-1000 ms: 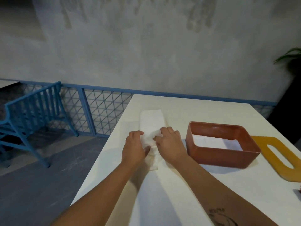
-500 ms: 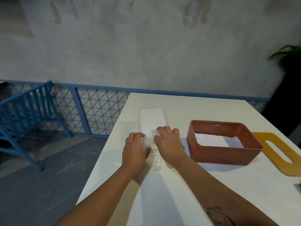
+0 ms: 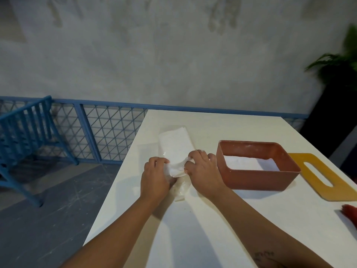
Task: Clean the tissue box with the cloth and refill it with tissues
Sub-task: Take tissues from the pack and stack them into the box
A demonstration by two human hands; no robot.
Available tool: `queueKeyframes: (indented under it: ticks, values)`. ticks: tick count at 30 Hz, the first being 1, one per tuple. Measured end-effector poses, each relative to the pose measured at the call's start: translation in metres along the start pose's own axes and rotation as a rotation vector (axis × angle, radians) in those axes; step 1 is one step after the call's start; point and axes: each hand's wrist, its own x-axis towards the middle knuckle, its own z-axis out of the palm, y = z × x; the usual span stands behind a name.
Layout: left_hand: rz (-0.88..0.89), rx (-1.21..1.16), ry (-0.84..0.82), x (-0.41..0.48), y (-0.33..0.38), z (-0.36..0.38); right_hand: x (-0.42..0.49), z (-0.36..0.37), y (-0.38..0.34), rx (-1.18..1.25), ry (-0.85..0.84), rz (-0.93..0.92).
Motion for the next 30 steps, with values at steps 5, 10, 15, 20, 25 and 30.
queueKeyframes:
  ticks: [5, 10, 15, 20, 25, 30]
  values:
    - [0.018, -0.013, 0.047, 0.001, -0.001, 0.000, 0.000, -0.005, -0.003, -0.005, -0.042, -0.021]
    - [0.006, -0.026, 0.017, 0.001, 0.001, 0.000, 0.007, 0.000, -0.010, -0.093, -0.121, 0.056]
    - [-0.074, -0.131, -0.009, 0.004, 0.004, 0.004, 0.006, -0.002, -0.023, -0.072, -0.096, 0.090]
    - [-0.115, -0.283, -0.014, 0.005, 0.006, 0.003, -0.002, -0.004, -0.032, 0.011, -0.008, 0.089]
    - [-0.103, -0.287, 0.006, 0.003, 0.001, 0.005, -0.008, -0.008, -0.025, 0.038, 0.021, 0.100]
    - [-0.089, -0.212, 0.010, 0.007, -0.004, 0.005, -0.016, -0.020, -0.030, 0.102, 0.144, -0.025]
